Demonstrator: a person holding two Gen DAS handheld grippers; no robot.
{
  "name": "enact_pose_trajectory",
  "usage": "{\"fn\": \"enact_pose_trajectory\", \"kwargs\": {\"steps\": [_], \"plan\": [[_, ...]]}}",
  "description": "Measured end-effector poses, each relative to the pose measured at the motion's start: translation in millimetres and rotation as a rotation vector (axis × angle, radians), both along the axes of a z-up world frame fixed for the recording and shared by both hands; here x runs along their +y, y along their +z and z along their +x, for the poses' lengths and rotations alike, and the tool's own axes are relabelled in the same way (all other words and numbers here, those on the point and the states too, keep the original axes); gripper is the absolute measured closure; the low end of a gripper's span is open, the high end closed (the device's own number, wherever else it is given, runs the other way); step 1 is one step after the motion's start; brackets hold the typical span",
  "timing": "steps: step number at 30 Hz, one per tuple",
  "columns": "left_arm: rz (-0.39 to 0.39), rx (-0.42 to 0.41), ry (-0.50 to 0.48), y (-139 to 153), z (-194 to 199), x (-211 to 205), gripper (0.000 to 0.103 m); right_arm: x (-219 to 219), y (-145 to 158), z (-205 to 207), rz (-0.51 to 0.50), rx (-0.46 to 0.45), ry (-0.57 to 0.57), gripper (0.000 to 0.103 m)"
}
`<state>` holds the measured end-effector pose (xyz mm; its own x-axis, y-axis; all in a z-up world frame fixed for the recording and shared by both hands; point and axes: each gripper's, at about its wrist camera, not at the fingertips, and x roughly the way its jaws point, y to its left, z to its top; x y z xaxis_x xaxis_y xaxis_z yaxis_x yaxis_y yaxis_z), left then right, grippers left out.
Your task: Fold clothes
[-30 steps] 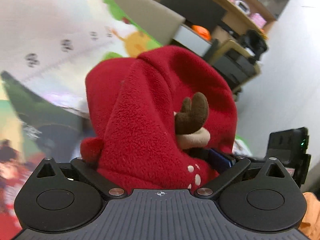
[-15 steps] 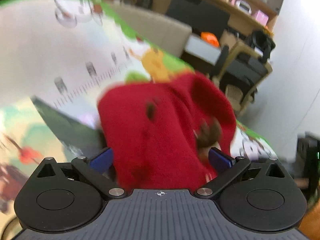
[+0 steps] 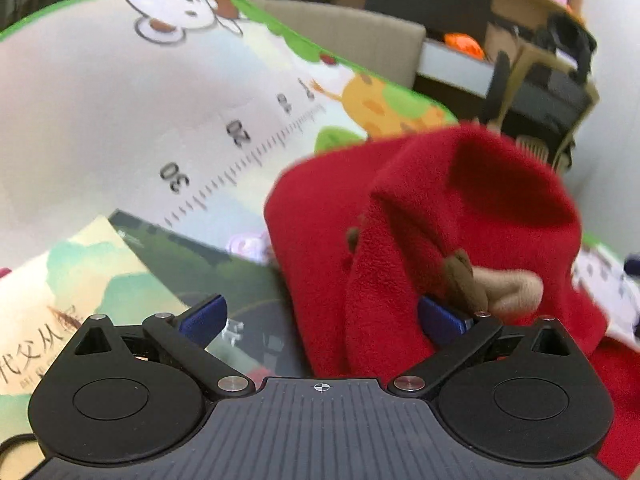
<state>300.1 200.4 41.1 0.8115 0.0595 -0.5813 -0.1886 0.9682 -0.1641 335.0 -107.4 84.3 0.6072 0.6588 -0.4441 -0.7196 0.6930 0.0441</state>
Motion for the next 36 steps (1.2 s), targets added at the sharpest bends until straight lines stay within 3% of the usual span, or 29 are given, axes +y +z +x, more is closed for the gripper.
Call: {"fn": "enact_pose_trajectory", "kwargs": {"steps": [4, 7, 11, 14, 15, 16, 19, 21, 25, 28, 30, 34, 36], "plan": [[-0.032, -0.171, -0.057, 44.8, -12.7, -6.1, 0.000, 6.9, 13.8, 34.7, 0.012, -0.088, -0.165, 0.000], [-0.070, -0.240, -0.182, 68.3, -0.3, -9.8, 0.000, 16.6, 9.7, 58.3, 0.006, -0.097, -0.244, 0.000], [-0.301, -0.214, -0.370, 73.4, 41.0, 4.6, 0.000, 17.5, 13.9, 42.6, 0.069, -0.111, -0.119, 0.000], [-0.686, -0.183, -0.487, 60.0, 71.2, 32.3, 0.000, 25.5, 18.2, 6.1, 0.048, -0.141, 0.131, 0.000], [-0.783, -0.171, -0.507, 55.0, 80.4, 38.0, 0.000, 27.7, 17.7, -0.4, 0.040, -0.121, 0.204, 0.000], [-0.796, -0.151, -0.487, 50.4, 87.6, 38.0, 0.000, 32.3, 14.3, -2.4, 0.030, -0.072, 0.272, 0.000], [-0.661, -0.007, -0.342, 23.5, 121.0, 33.6, 0.000, 53.6, -15.5, 6.7, -0.059, 0.121, 0.390, 0.000], [-0.641, 0.086, -0.256, -2.7, 141.6, 35.9, 0.000, 64.0, -39.0, 10.4, -0.133, 0.155, 0.375, 0.000], [-0.667, 0.023, -0.274, 13.1, 129.4, 38.6, 0.000, 43.1, -19.5, 14.8, -0.069, 0.120, 0.366, 0.000], [-0.663, -0.074, -0.282, 33.5, 87.7, 43.2, 0.000, 26.9, -4.5, 18.9, -0.019, 0.092, 0.354, 0.000], [-0.614, -0.122, -0.274, 41.5, 57.1, 41.5, 0.000, 11.0, 9.6, 30.5, 0.035, 0.059, 0.281, 0.000], [-0.346, -0.148, -0.214, 31.3, -1.5, 28.0, 0.000, 11.1, 15.0, 62.8, 0.042, -0.008, -0.025, 0.000], [-0.344, -0.095, -0.161, 10.1, -14.4, 30.8, 0.000, 25.5, 3.8, 78.5, -0.017, -0.057, -0.127, 0.000]]}}
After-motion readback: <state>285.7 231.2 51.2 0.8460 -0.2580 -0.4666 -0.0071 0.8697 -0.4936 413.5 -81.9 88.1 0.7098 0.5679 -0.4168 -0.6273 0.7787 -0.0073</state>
